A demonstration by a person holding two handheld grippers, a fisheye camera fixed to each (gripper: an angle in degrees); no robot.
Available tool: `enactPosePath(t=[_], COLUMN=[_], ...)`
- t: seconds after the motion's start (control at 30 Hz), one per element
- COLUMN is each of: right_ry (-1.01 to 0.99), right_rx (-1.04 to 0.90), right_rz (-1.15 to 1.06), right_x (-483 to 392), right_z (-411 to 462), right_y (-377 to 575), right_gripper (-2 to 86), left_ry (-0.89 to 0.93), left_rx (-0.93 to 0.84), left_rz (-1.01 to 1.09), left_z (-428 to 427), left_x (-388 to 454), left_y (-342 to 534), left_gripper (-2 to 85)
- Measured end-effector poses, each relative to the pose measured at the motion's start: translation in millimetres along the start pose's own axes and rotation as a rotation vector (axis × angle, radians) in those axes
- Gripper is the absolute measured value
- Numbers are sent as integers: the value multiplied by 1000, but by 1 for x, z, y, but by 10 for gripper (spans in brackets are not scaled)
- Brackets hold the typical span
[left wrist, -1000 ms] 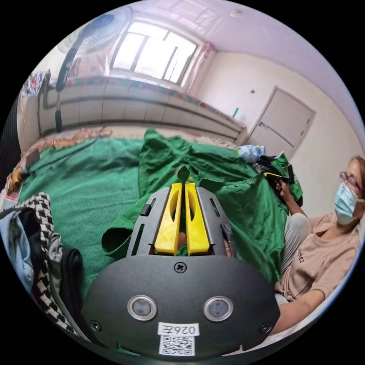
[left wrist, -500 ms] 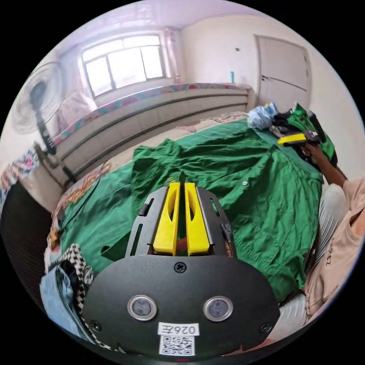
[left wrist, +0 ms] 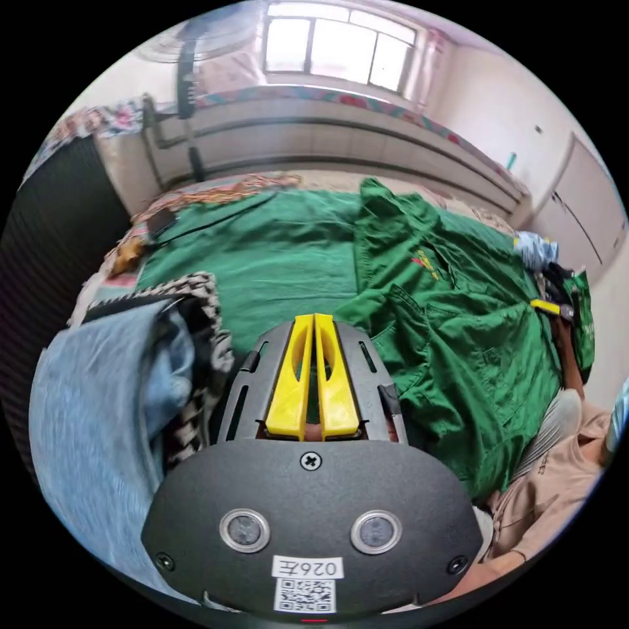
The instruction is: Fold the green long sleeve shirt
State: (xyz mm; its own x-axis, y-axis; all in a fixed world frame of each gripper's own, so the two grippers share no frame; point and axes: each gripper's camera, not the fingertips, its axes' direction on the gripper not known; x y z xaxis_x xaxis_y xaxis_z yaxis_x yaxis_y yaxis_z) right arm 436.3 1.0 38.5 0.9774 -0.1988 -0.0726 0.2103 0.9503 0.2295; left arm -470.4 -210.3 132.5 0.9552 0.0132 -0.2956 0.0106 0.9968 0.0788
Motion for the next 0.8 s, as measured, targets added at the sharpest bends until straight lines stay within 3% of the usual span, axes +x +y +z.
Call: enactPosePath(t=[0.1,0.23,0.33,0.37,0.43,0.47,0.57,0.63,0.7,0.8], right_ry=[-15,51,94,114,35,-57,-312,-382,-338,-198], right_rx=[3,70,1,-35,51,60,103,108,104,90], right_rz=[67,31,-47,-73,-61,-2,145,221,266,296], right_x=[22,2,-8,-3,22,50,123,153,167,165], right_z=[-25,-60,-46,-36,-47,-54,-64,-69,-83,-116], right_y=[7,-2,-12,-11,1,8,29,39,46,42], right_gripper=[-10,-10,-12,-14,-14,-13,-11,-10,-9,-9], left_ry=[105,225,215,89,-68,-4,141,153,61,2], left_rx=[178,250,58,-86,-179,-86,-126,-140,-136,38], left_rz=[-29,277,508,603,698,578,327,219,169,151], left_z=[-53,-47,15,45,75,59,30,11,-14,-74], left_x=[14,138,219,237,233,207,137,105,91,101], left_y=[20,-1,-26,-29,-14,-7,7,20,33,41], left_gripper=[-9,-10,-10,-10,-9,-10,-10,-10,-10,-10])
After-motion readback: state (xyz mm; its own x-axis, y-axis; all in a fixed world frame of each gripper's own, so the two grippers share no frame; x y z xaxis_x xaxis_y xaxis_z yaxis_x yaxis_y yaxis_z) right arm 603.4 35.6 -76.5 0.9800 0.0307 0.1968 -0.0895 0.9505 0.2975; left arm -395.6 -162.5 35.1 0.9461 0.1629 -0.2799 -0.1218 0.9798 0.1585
